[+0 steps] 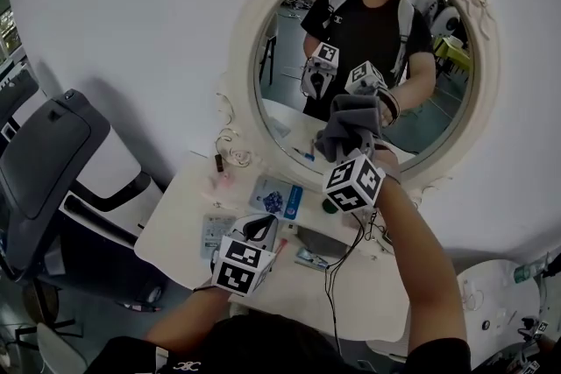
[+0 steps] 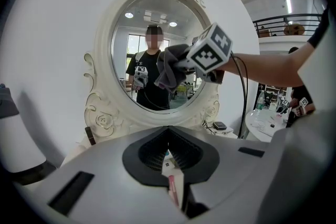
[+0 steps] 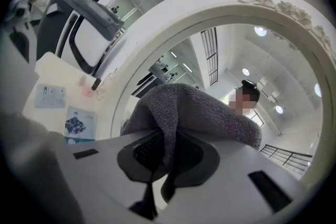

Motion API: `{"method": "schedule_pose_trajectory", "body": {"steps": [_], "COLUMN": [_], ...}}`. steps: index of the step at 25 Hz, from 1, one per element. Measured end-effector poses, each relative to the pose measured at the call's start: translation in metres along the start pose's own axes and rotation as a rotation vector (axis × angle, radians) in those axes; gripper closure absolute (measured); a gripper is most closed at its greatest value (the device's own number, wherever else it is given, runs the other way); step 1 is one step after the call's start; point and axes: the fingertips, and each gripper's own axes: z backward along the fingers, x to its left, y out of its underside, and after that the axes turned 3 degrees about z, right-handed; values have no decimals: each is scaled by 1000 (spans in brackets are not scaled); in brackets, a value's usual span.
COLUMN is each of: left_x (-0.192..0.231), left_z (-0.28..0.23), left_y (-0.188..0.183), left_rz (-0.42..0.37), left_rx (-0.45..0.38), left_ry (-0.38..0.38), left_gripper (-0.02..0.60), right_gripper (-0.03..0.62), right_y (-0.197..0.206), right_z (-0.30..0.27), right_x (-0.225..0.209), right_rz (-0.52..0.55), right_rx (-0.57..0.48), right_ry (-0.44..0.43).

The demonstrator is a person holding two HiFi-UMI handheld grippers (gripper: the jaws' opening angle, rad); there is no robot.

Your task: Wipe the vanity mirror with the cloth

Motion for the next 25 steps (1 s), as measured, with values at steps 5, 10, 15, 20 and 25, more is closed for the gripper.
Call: {"method": "schedule_pose_trajectory", "body": {"steps": [5,10,15,20,25], "left_x": [7,21,28,34,34], "left_z": [7,15,23,29,26], "left_y": [4,7,6,5,-4], "left_rz": [9,28,33,37,34], "left_rx": [9,6,-5,-17,-40], "left_ry": [-24,-64,-80,-90,-81], "left_gripper": [575,575,575,575,575], "right_gripper": [553,553,553,553,553], "right_y": [40,63,83,78,14], "right_z": [-23,-41,-52,-40,-1], "right_x": [66,108,136,142,90], "right_rz": [61,84,81,161,155], "right_rx": [102,167,240,266,99], "right_ry": [-115,-174,-215,-259,-193]}}
